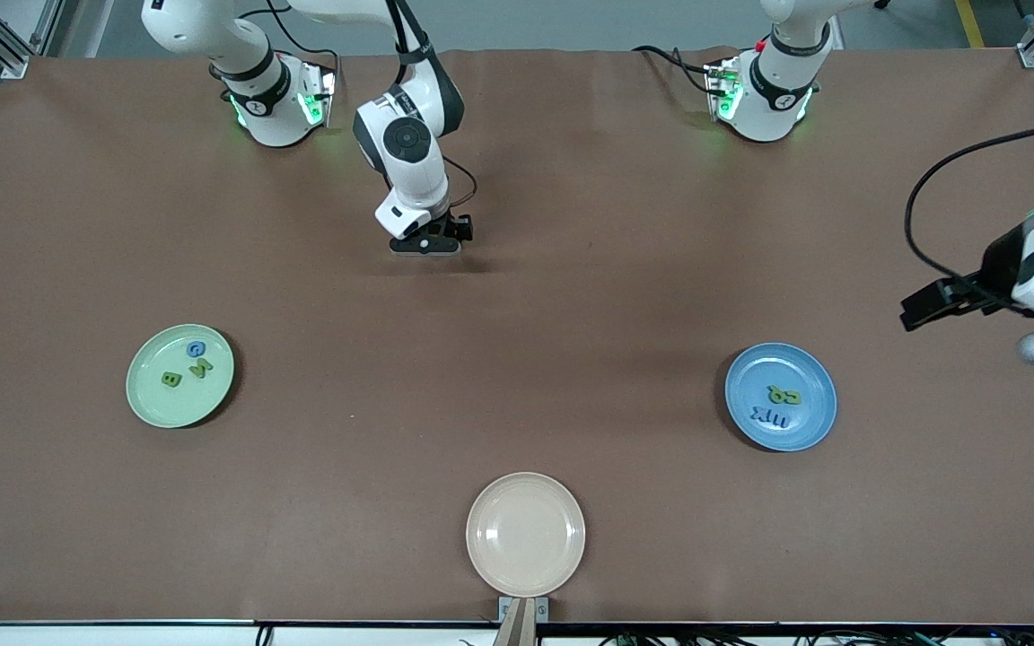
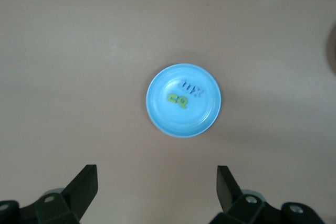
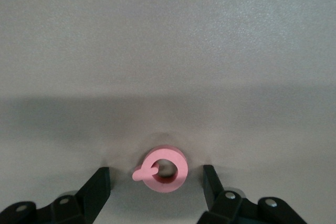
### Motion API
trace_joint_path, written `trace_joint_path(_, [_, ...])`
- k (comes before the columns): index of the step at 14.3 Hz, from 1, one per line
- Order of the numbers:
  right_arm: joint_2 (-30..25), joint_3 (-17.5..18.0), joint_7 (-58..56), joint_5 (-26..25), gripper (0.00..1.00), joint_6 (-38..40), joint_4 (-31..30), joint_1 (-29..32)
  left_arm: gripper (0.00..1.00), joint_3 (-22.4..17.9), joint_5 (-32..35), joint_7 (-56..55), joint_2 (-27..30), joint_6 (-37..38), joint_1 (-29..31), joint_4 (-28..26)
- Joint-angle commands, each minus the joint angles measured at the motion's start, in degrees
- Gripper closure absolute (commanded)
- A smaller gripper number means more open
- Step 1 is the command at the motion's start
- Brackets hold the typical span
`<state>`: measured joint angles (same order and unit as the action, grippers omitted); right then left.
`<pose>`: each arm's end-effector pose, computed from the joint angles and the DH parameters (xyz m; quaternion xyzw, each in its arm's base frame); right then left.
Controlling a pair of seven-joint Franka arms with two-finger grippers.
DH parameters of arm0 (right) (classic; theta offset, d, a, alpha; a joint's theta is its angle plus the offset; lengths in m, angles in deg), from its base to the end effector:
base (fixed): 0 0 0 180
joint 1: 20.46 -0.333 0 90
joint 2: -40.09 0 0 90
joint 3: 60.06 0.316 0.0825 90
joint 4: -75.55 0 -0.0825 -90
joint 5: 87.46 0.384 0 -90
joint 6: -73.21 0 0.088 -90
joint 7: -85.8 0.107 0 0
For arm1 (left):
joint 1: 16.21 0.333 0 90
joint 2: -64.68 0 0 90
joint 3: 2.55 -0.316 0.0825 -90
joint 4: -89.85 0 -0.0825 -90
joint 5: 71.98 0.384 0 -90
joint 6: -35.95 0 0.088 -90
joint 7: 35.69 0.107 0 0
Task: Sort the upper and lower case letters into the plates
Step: 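Grasp the pink o with the right gripper while the left gripper withdraws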
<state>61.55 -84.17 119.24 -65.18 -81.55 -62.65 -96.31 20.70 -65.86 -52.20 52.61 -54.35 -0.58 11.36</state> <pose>0.3204 0.3656 0.1688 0.9999 -0.0067 -0.0127 0.0068 0.6140 -0.0429 0.6051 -0.9966 -0.0818 -0.0084 0.0106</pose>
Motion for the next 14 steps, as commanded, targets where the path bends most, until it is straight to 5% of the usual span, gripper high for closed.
trace_joint_path(1, [0.51, -0.24, -0.57, 1.36, 0.30, -0.54, -0.67, -0.18, 0.00, -11.25, -5.06, 2.71, 5.47, 4.25, -9.00, -1.57])
trace_joint_path(6, [0.60, -0.24, -0.66, 1.36, 0.52, -0.45, -0.67, -0.09, 0.00, -21.14, -5.16, 10.78, 10.22, 6.37, -16.94, -5.79])
trace_joint_path(14, [0.42, -0.41, -0.66, 1.36, 0.70, 0.08, -0.32, 0.26, 0.00, -22.29, -5.16, 14.31, 13.65, 4.18, -17.74, -10.17])
